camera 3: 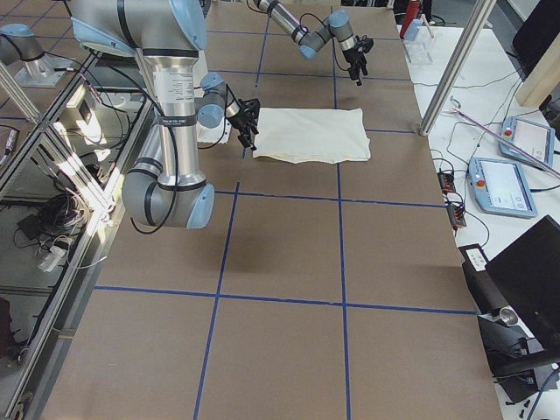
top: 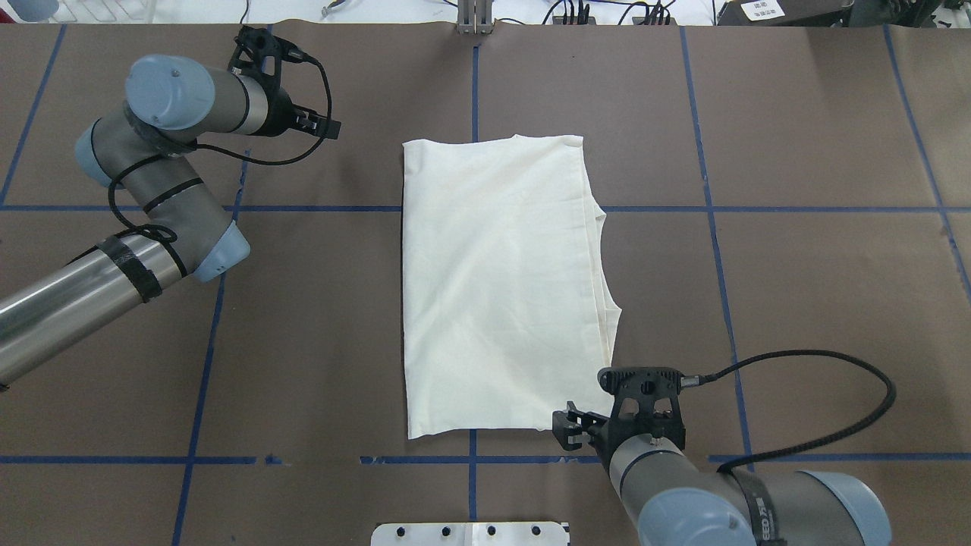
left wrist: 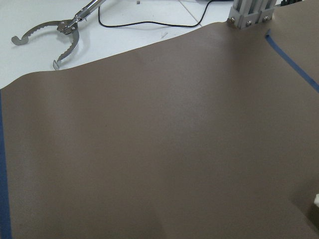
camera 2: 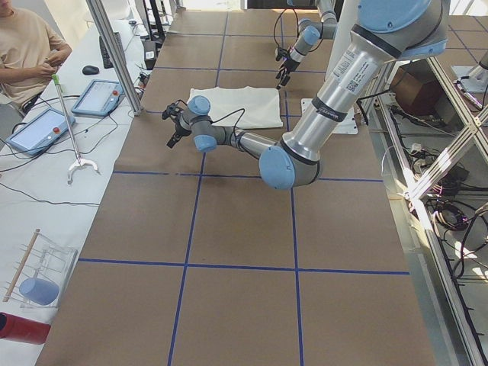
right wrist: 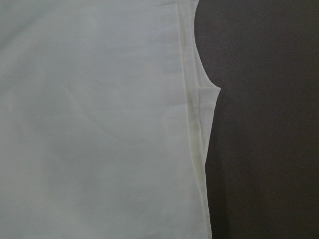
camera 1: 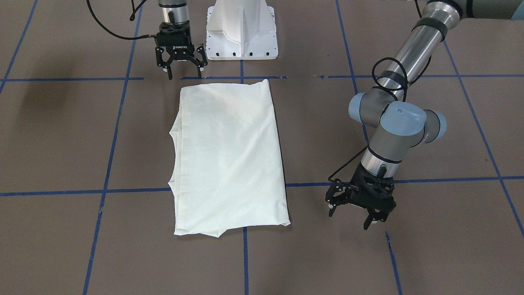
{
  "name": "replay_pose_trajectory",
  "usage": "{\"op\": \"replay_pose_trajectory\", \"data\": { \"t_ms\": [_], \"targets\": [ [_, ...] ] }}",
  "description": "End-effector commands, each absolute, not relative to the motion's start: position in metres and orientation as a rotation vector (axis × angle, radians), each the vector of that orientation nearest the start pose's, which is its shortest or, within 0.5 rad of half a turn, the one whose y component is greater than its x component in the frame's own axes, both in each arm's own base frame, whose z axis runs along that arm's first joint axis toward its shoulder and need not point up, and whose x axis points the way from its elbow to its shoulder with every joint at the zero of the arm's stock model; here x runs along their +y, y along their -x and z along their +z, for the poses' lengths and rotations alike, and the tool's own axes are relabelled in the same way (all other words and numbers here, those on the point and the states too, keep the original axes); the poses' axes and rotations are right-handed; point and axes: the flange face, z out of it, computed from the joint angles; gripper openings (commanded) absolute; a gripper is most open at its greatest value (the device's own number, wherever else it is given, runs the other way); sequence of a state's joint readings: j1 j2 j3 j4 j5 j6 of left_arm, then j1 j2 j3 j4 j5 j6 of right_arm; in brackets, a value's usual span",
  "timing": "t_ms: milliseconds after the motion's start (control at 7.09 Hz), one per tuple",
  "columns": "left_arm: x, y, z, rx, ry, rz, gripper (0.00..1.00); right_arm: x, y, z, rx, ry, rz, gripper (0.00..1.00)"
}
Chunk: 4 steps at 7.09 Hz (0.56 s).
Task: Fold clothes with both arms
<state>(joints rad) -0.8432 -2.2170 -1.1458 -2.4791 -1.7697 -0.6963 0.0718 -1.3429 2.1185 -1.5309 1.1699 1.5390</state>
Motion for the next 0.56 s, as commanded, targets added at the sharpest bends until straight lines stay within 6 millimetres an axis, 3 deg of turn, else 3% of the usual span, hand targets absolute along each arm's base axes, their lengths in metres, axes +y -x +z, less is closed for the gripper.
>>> {"op": "replay_pose_trajectory", "data": {
  "t_ms": [0, 282, 423],
  "targets": [
    [-0.632, -0.44, 0.345, 0.964, -0.675, 0.095, 1.0, -0.252, 0.474, 0.258, -0.953, -0.338, 0.243, 1.0],
    [-0.576, -0.46, 0.305, 1.155, -0.52, -0.051, 1.0, -0.247, 0.44, 0.278, -1.073, -0.289, 0.307, 1.0],
    [-0.52, -0.466, 0.298, 1.225, -0.447, -0.085, 1.0, -0.243, 0.421, 0.288, -1.079, -0.259, 0.364, 1.0]
  ]
}}
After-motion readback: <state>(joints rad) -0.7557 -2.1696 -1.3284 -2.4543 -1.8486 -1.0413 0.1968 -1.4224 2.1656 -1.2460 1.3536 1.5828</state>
